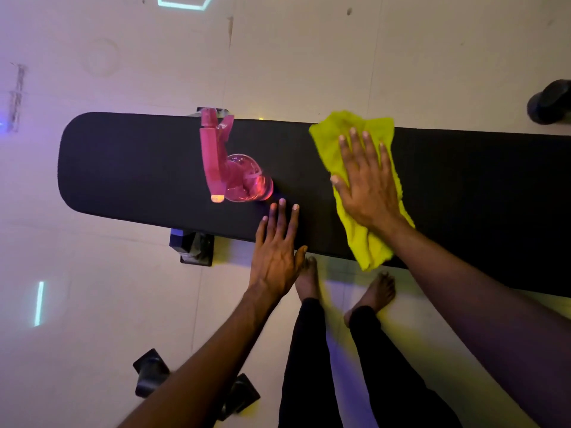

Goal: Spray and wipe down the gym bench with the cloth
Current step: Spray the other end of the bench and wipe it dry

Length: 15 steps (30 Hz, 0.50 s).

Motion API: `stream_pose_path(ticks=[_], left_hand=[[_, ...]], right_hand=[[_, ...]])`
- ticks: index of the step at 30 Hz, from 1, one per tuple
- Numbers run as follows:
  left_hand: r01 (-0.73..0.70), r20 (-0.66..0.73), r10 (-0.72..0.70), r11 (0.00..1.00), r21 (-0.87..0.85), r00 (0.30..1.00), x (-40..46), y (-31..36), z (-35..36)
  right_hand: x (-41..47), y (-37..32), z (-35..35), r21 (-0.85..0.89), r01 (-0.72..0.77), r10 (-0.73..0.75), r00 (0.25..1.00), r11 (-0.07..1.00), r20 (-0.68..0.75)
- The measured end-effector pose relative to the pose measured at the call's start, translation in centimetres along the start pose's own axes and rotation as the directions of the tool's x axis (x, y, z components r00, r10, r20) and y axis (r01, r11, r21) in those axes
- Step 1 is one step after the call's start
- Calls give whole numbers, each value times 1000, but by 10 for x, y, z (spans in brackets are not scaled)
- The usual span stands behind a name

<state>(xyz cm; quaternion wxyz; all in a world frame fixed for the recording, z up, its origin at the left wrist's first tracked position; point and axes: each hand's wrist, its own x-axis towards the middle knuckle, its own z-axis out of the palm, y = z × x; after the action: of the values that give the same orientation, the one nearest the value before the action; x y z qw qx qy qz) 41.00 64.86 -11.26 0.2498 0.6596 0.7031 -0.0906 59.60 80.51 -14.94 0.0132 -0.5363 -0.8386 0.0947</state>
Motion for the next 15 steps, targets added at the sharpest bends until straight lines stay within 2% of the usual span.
stream_pose_path(ticks=[3, 8, 12, 15], left_hand=[[0, 7, 0, 1000, -4, 1000, -1, -1, 0], [6, 16, -5, 999, -47, 1000, -1, 9, -5], [-10, 5, 11, 999, -40, 1000, 11, 22, -13], [-16, -1, 16, 999, -38, 1000, 21, 31, -14]], right_hand=[[-4, -14, 3, -13, -161, 160, 987, 987, -32], [-82, -4, 10, -28, -116, 116, 993, 993, -4], [-86, 15, 3, -20, -343, 342, 939, 939, -35], [-55, 4, 3, -4, -440, 439, 897, 898, -57]])
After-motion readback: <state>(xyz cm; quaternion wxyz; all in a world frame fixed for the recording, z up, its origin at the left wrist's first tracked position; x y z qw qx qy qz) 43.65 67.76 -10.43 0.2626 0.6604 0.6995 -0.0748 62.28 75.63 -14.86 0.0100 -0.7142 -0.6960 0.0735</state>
